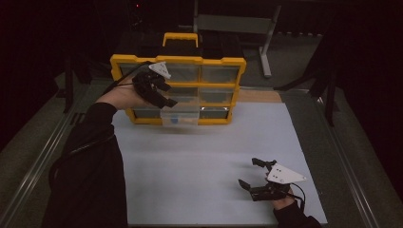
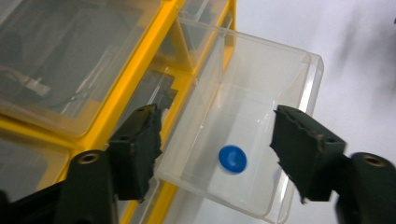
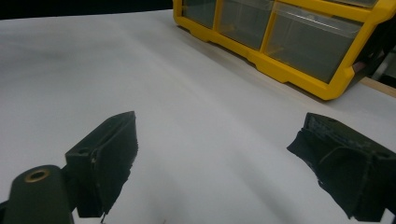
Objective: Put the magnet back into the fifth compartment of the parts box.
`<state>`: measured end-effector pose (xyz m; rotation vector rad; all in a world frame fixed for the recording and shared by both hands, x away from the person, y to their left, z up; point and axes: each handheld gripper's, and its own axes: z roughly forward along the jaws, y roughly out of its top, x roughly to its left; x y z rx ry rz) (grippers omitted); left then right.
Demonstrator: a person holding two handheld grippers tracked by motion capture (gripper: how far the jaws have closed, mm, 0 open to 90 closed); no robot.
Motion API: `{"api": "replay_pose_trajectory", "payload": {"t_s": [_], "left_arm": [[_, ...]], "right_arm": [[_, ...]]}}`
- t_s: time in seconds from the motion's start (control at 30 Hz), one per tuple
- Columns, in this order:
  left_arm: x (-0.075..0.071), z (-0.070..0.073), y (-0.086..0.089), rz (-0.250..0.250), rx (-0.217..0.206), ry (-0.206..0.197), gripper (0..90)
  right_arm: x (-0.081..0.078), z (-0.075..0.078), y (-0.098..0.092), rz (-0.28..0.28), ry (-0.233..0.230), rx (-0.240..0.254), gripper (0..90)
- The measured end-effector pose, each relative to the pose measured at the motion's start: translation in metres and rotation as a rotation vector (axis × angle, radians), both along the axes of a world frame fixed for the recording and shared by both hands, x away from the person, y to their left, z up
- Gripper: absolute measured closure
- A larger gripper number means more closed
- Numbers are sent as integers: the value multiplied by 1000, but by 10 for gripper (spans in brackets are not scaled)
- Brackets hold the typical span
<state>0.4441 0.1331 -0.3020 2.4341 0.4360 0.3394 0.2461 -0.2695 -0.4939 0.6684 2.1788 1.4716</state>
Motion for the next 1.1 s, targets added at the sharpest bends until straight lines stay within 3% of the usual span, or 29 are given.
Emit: {"api": "replay_pose_trajectory", "payload": {"t_s": [0.23, 0.37, 0.5, 0.63, 0.87, 0.9, 0.97, 1.1], "left_arm": [[-4, 4, -1, 32, 10, 1, 63], [-7, 7, -2, 30, 4, 8, 0], [-10, 10, -1, 63, -3, -5, 0], [-15, 10, -1, 90, 27, -7, 0], [-25, 13, 9, 128, 3, 18, 0], [-27, 13, 10, 133, 8, 3, 0], [-30, 13, 13, 146, -12, 20, 0], [-37, 12, 20, 177, -39, -4, 0]], "right_arm": [[0, 0, 0, 0, 1, -2, 119], [0, 0, 0, -2, 0, -1, 119], [0, 1, 0, -3, -1, -1, 119], [0, 0, 0, -3, -1, 0, 119], [0, 1, 0, -5, -2, 1, 119], [0, 1, 0, -4, -1, 1, 119], [0, 1, 1, -3, -1, -1, 119], [-1, 1, 1, -2, -3, -3, 119]]}}
